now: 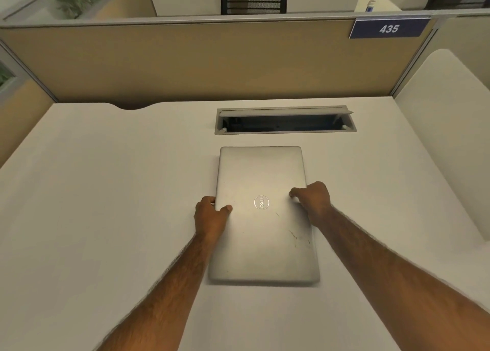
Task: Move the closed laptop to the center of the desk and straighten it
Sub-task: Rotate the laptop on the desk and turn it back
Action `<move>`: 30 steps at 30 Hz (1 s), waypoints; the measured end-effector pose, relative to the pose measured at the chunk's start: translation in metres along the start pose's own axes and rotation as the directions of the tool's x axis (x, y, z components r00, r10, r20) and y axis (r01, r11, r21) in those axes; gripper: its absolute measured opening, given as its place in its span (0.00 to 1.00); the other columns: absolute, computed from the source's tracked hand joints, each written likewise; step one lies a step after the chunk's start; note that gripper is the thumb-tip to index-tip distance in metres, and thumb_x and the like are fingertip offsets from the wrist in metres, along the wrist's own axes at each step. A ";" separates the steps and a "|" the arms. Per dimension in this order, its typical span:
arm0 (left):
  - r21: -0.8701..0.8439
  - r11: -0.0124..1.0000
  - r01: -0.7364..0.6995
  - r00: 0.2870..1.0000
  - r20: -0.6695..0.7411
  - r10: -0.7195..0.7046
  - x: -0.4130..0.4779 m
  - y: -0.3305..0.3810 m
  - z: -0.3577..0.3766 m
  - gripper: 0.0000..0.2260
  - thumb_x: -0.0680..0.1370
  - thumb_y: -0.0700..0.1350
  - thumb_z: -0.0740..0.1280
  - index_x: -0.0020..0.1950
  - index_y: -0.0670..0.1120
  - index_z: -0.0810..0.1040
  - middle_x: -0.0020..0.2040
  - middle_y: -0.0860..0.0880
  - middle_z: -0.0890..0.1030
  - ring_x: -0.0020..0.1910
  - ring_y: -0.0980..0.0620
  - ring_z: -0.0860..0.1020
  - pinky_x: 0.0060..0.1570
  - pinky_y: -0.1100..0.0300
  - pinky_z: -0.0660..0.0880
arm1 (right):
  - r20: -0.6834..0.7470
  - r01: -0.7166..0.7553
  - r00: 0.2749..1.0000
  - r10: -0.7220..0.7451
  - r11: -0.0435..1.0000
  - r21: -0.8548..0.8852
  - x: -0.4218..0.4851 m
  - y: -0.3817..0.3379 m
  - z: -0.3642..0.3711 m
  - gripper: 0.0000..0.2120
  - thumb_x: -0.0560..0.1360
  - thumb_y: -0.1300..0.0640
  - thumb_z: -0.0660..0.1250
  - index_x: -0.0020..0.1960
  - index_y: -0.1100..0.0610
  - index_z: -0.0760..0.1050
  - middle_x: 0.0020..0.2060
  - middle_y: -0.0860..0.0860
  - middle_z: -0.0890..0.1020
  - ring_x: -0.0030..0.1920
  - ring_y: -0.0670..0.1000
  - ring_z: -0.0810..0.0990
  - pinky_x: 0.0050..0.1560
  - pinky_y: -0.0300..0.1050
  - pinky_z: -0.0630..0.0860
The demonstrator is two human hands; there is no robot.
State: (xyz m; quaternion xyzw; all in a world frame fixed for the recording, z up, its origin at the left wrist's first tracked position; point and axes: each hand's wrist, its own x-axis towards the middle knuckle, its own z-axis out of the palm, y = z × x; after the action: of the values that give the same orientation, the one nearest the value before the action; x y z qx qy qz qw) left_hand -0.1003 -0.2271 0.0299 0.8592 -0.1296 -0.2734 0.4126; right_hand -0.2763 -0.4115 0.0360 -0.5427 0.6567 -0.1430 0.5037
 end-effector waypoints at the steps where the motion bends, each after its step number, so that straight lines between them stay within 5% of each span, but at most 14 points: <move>1: 0.004 1.000 -0.002 1.000 -0.002 0.002 -0.001 0.000 0.000 0.19 0.74 0.45 0.75 0.61 0.42 0.76 0.60 0.43 0.79 0.49 0.47 0.77 0.48 0.58 0.73 | 0.001 0.006 1.000 -0.006 1.000 -0.009 0.000 -0.001 0.000 0.21 0.62 0.60 0.77 0.26 0.56 0.63 0.11 0.43 0.62 0.23 0.51 0.66 0.26 0.38 0.62; 9: 0.042 0.999 0.020 1.000 0.003 -0.021 -0.007 -0.003 0.002 0.16 0.74 0.46 0.75 0.56 0.42 0.75 0.56 0.43 0.80 0.50 0.44 0.79 0.49 0.53 0.76 | 0.008 0.042 0.999 -0.042 0.994 -0.103 0.007 -0.014 0.001 0.19 0.63 0.57 0.77 0.33 0.58 0.65 0.31 0.53 0.69 0.30 0.55 0.70 0.28 0.40 0.62; 19: 0.089 0.996 0.033 0.999 -0.023 -0.031 -0.016 0.001 0.006 0.17 0.75 0.48 0.74 0.58 0.41 0.75 0.58 0.43 0.79 0.56 0.41 0.79 0.59 0.46 0.77 | 0.015 0.053 0.999 -0.052 0.984 -0.167 0.008 -0.023 0.002 0.14 0.64 0.57 0.75 0.37 0.58 0.69 0.39 0.57 0.76 0.38 0.58 0.75 0.30 0.41 0.65; 25: 0.170 0.985 0.024 0.998 -0.057 -0.014 -0.021 0.006 0.008 0.19 0.76 0.49 0.73 0.62 0.38 0.77 0.59 0.41 0.79 0.58 0.40 0.78 0.59 0.48 0.77 | -0.027 0.027 0.999 -0.035 0.972 -0.235 0.006 -0.022 0.007 0.24 0.66 0.51 0.71 0.57 0.63 0.77 0.58 0.61 0.81 0.58 0.64 0.80 0.49 0.50 0.79; 30: 0.245 0.969 0.034 0.997 -0.078 -0.015 -0.028 0.011 0.012 0.19 0.79 0.49 0.70 0.64 0.38 0.77 0.63 0.40 0.76 0.61 0.39 0.77 0.60 0.47 0.77 | -0.074 0.024 0.996 -0.047 0.958 -0.285 0.001 -0.022 0.012 0.19 0.69 0.52 0.70 0.56 0.63 0.75 0.60 0.60 0.75 0.60 0.63 0.74 0.52 0.53 0.78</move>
State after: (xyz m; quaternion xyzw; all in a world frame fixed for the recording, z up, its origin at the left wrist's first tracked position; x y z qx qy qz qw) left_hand -0.1303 -0.2286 0.0427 0.9151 -0.1361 -0.2274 0.3040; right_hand -0.2543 -0.4163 0.0459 -0.6149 0.6801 -0.0778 0.3915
